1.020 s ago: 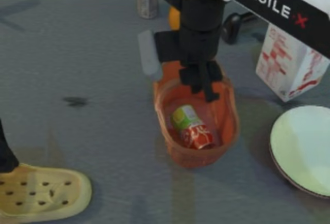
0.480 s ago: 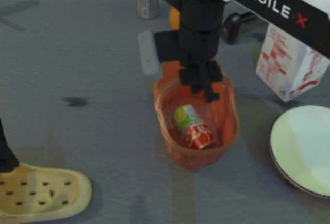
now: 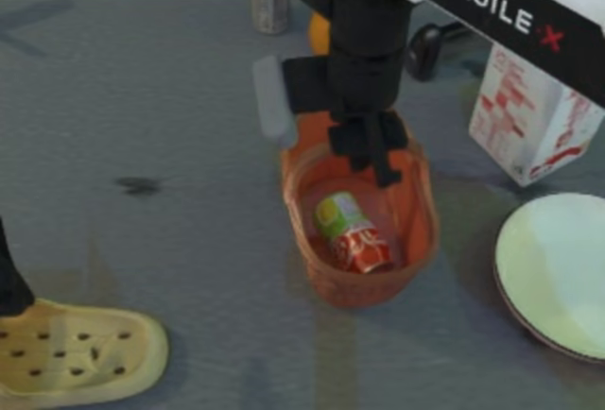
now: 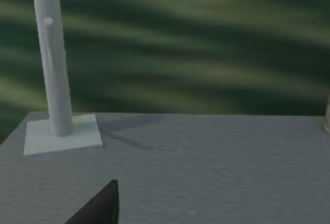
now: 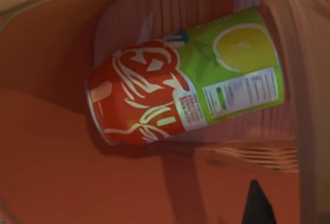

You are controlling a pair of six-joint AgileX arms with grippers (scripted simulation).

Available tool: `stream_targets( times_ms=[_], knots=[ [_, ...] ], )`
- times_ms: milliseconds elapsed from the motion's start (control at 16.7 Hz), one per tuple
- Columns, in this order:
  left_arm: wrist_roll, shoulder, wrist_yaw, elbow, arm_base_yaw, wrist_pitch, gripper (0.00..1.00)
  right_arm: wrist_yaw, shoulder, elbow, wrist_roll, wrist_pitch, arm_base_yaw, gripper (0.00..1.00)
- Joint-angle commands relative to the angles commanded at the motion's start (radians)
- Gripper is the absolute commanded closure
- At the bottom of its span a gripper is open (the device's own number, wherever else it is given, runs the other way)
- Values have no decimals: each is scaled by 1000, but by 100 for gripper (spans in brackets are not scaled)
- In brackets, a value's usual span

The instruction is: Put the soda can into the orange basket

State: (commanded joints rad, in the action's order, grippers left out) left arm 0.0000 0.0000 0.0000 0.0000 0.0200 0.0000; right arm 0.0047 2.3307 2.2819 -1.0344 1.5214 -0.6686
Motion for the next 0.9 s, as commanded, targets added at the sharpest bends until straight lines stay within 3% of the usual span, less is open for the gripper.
stream_targets(
  times_ms=[420,900],
  knots=[
    [0,0,0,0,0,0,0,1,5,18,-4,17,3,100],
    [0,0,0,0,0,0,0,1,25,251,-36,226,28,100]
  ],
)
